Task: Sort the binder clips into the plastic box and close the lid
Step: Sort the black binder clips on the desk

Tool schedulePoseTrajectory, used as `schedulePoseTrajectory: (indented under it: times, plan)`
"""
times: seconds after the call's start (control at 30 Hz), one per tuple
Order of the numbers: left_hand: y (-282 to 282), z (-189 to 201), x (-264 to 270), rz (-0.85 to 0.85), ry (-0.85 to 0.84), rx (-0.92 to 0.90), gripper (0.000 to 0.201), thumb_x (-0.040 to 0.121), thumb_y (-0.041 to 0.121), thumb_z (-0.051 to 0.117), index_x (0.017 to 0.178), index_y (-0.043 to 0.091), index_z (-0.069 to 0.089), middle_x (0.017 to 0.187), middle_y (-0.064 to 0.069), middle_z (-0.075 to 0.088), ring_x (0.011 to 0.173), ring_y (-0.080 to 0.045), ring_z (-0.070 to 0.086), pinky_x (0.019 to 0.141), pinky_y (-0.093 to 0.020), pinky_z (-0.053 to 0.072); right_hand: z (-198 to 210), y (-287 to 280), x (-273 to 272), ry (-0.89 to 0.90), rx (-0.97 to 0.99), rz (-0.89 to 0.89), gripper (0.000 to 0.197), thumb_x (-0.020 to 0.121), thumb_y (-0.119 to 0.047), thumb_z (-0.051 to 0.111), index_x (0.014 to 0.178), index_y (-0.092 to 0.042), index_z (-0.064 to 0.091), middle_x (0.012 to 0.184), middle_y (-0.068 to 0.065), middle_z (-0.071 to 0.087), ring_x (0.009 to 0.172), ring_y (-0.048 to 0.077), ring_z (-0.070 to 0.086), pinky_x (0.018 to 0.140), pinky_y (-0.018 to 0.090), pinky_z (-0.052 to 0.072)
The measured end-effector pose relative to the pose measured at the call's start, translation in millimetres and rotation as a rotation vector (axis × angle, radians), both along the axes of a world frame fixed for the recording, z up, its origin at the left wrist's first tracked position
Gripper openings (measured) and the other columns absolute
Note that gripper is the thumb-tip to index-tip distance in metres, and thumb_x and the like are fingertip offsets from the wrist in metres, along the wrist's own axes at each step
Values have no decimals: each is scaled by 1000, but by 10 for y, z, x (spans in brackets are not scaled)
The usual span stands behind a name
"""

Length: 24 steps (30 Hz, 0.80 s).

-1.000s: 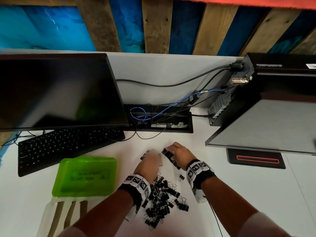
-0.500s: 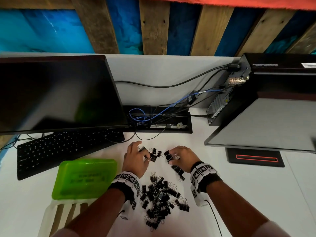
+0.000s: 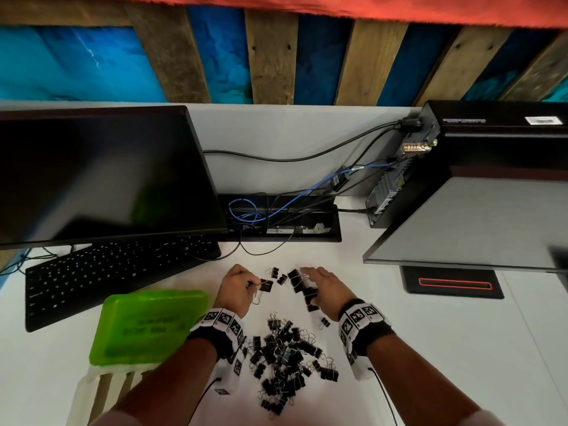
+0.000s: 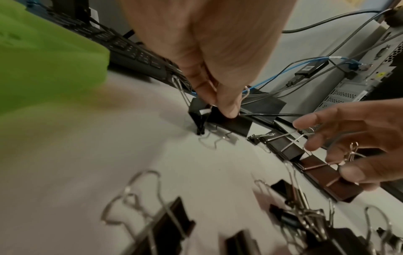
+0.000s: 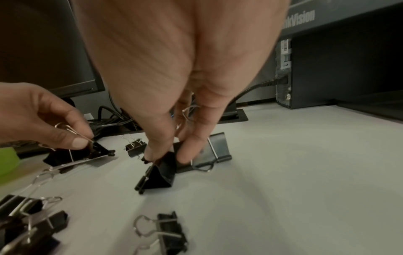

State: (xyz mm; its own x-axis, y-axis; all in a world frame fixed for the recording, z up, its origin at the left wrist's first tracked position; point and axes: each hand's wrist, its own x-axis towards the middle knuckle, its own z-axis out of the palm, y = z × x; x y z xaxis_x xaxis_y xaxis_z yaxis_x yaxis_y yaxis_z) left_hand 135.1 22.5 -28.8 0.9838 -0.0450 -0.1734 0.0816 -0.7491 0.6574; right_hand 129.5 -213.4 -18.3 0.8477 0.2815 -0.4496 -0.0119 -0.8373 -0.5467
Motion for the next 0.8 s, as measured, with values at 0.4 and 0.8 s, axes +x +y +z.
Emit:
schedulePoseTrajectory:
  times: [0.4,0.8]
  plan:
    - [-29,192,-67,14,-42,-133,12,78,3,68,80,13,74,78,17,55,79,15,56,70,3,38,79,3,-6,-37,78,-18,55,75,-1,67,126,-19,54,114,-2,48,82,11,53,81,18,44]
    - [-414,379,-126,-103,-27,-241,11,80,4,69,84,13,74,85,8,59,71,6,58,68,-4,44,401,-354,-180,-104,39,-106,36,72,-7,73,106,-6,64,94,7,61,86,22,59,82,32,51]
